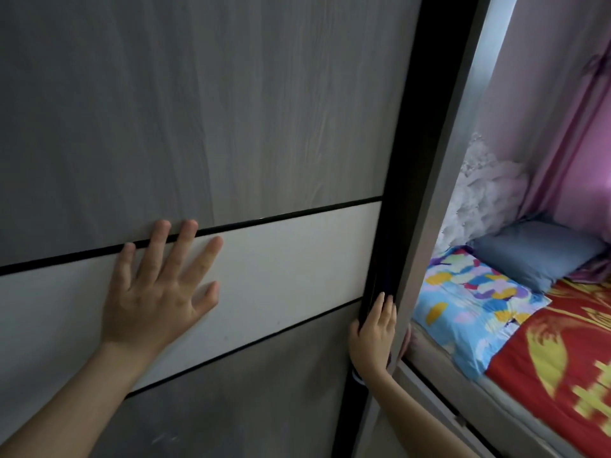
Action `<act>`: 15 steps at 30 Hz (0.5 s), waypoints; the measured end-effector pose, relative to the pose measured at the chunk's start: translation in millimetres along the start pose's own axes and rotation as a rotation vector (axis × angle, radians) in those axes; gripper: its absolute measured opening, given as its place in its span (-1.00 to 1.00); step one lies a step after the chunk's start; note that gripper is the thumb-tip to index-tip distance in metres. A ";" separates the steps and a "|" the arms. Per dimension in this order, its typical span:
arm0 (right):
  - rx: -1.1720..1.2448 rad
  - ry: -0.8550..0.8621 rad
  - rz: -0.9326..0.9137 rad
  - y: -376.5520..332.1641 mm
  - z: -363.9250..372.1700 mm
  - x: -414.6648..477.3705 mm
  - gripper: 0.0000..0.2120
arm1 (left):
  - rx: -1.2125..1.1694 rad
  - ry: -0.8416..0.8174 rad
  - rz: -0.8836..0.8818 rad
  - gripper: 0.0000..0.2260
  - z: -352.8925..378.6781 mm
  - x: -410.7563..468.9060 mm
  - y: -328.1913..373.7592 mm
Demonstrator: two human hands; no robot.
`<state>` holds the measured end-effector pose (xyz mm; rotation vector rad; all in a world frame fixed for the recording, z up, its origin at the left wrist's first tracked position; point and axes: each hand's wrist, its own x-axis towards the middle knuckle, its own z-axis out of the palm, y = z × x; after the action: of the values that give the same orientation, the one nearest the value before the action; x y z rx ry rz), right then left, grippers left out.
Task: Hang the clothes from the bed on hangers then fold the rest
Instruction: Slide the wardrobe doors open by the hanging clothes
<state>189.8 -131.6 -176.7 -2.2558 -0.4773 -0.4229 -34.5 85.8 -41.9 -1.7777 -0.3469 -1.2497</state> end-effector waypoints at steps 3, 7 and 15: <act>0.083 -0.185 0.134 7.8 15.7 0.5 -0.22 | 0.009 0.004 0.005 -0.43 -1.2 -7.4 -7.4; 0.615 -0.526 0.465 3.1 17.8 17.2 -0.29 | 0.016 0.006 -0.002 -0.44 -2.9 -15.0 -17.7; 0.326 -0.752 0.534 -9.6 4.1 38.3 -0.34 | 0.020 0.013 0.000 -0.43 -4.2 -22.4 -28.4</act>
<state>219.4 -114.7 -156.5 -2.0465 -0.2577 0.7460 -65.9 103.8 -46.3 -1.7517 -0.3517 -1.2532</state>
